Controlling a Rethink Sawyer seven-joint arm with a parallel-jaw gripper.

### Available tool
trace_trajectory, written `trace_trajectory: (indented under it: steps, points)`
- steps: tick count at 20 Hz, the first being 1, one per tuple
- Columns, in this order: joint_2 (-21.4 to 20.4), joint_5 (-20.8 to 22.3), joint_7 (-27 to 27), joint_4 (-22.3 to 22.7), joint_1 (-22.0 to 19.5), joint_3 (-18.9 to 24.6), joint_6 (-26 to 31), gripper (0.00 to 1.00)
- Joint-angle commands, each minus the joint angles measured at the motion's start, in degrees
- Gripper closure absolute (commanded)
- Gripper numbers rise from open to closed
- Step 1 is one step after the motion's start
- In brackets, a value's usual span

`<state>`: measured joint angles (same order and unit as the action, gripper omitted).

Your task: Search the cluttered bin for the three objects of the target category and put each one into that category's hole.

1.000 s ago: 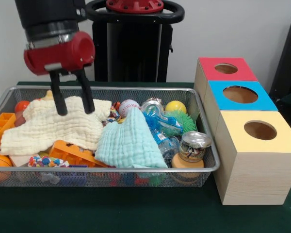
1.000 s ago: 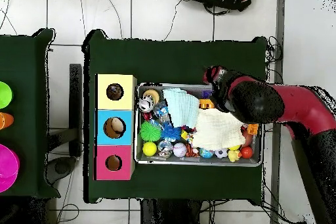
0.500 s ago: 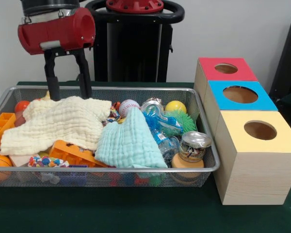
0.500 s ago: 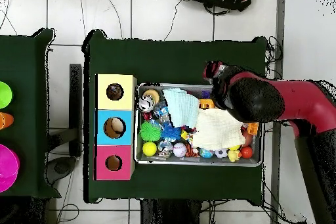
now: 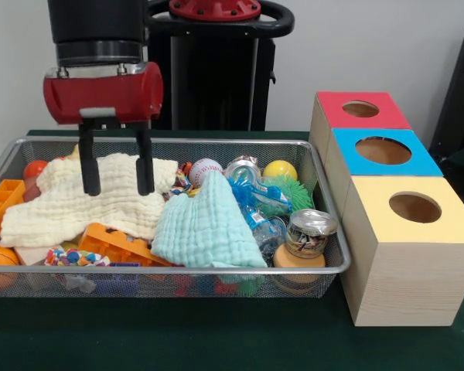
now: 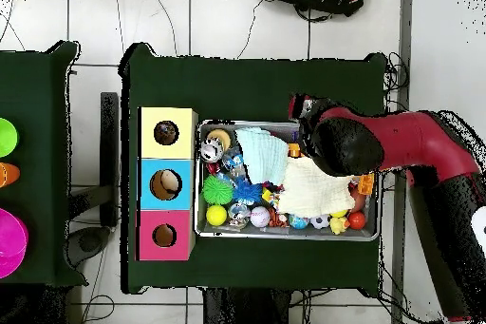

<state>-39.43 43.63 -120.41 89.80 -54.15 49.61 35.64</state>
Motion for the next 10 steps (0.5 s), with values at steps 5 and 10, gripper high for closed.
trace_trajectory:
  steps: [5,10]
  points:
    - [3.83,6.39,21.45,2.28,-1.95,0.21,-0.24,0.0]
    - [3.52,6.24,20.89,4.52,-2.71,0.16,-0.98,0.0]
